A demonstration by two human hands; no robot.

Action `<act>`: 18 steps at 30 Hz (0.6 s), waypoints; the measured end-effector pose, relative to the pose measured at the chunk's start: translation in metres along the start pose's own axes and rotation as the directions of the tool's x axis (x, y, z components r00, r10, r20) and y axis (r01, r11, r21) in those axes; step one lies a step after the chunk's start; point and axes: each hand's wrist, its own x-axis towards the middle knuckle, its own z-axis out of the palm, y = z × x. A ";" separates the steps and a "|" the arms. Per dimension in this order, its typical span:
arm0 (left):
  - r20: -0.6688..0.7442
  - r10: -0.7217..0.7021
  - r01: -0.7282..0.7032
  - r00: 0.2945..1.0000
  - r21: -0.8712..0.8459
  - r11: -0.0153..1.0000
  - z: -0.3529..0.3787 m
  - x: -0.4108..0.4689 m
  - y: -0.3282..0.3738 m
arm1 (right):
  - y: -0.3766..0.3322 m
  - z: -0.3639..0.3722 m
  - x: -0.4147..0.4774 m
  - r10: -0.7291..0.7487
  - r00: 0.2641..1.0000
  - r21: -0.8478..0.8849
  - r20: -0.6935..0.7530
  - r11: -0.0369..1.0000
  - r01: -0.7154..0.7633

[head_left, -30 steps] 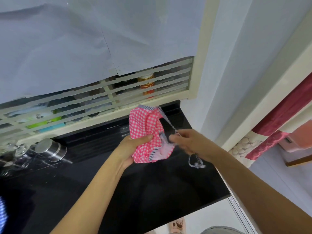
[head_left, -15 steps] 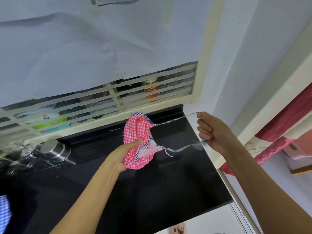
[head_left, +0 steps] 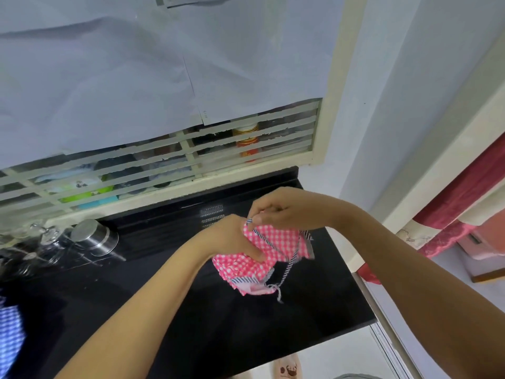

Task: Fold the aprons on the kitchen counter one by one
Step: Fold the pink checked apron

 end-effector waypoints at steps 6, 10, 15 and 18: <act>0.093 0.218 -0.233 0.971 0.201 0.951 0.002 -0.021 0.016 | 0.029 -0.013 -0.005 0.073 0.997 0.178 0.004 0.981 -0.073; -0.004 0.254 -0.238 0.967 0.336 0.911 -0.009 -0.026 0.019 | 0.043 -0.007 -0.011 0.129 0.991 0.279 -0.033 0.953 -0.115; -0.092 0.250 -0.175 0.964 0.492 0.853 -0.015 -0.026 0.025 | 0.039 -0.005 -0.015 0.162 0.980 0.276 -0.117 0.953 -0.125; -0.167 0.184 -0.094 0.969 0.439 0.893 -0.020 -0.019 0.022 | 0.036 -0.010 -0.022 0.168 0.970 0.344 -0.178 0.934 -0.099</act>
